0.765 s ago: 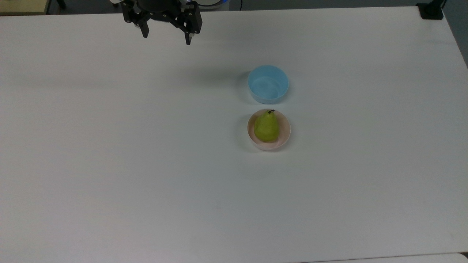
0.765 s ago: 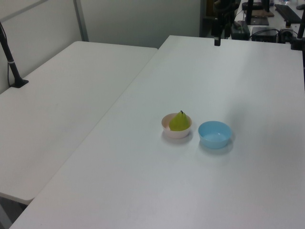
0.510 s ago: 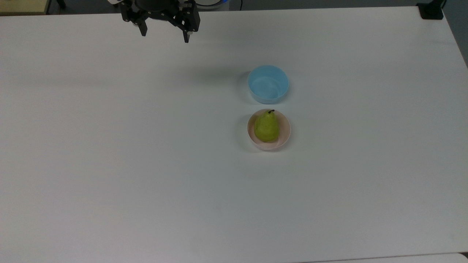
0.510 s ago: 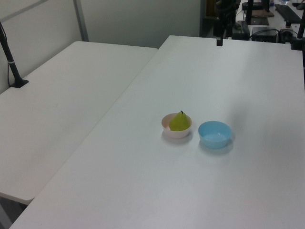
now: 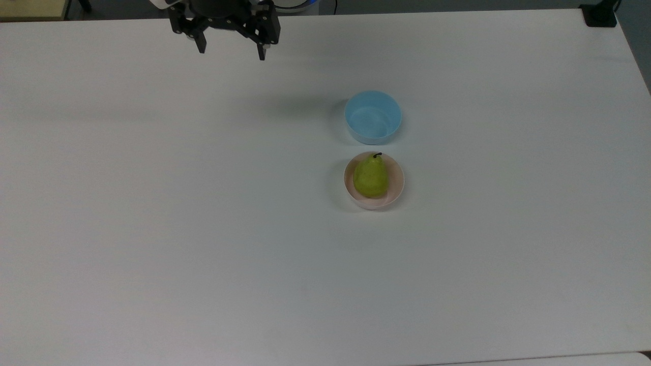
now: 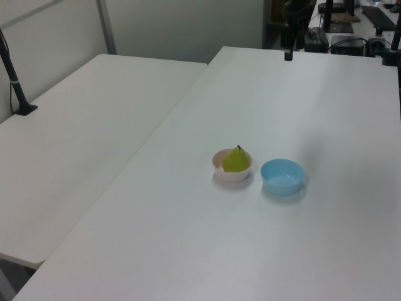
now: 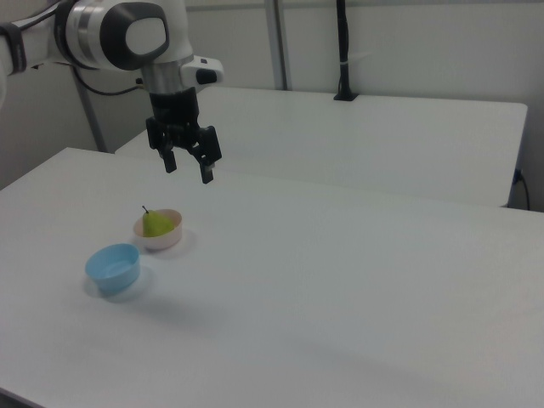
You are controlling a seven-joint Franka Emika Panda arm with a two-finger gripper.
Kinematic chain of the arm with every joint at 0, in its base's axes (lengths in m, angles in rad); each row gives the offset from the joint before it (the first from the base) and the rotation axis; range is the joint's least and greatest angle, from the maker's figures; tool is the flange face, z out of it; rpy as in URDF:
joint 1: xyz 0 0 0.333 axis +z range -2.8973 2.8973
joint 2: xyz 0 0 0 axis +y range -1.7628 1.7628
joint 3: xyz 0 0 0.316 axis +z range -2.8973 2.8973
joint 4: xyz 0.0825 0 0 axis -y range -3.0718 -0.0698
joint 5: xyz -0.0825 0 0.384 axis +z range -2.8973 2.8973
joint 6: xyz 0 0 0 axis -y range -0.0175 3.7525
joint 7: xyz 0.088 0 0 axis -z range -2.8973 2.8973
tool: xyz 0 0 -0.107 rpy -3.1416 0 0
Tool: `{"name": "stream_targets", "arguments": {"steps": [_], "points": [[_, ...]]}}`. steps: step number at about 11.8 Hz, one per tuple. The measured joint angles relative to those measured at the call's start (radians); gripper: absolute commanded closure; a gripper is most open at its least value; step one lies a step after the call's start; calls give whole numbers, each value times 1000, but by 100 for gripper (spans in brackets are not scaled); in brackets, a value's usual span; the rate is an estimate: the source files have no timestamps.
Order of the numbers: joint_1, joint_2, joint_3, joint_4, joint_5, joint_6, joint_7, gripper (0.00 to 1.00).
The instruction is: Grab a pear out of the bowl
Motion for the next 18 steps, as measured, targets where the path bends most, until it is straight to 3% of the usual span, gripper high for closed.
{"name": "stream_targets", "arguments": {"steps": [4,7,10,11,12,15,16,18], "points": [[146,85,-1,28,2,108,25,0],[263,227,-1,111,4,131,82,0],[343,363,-4,136,4,252,146,1],[354,397,-7,138,4,272,149,16],[361,426,-11,140,3,292,150,26],[369,476,-17,142,-29,312,150,27],[369,485,-18,141,-44,312,150,35],[370,497,-18,141,-52,312,150,66]]}}
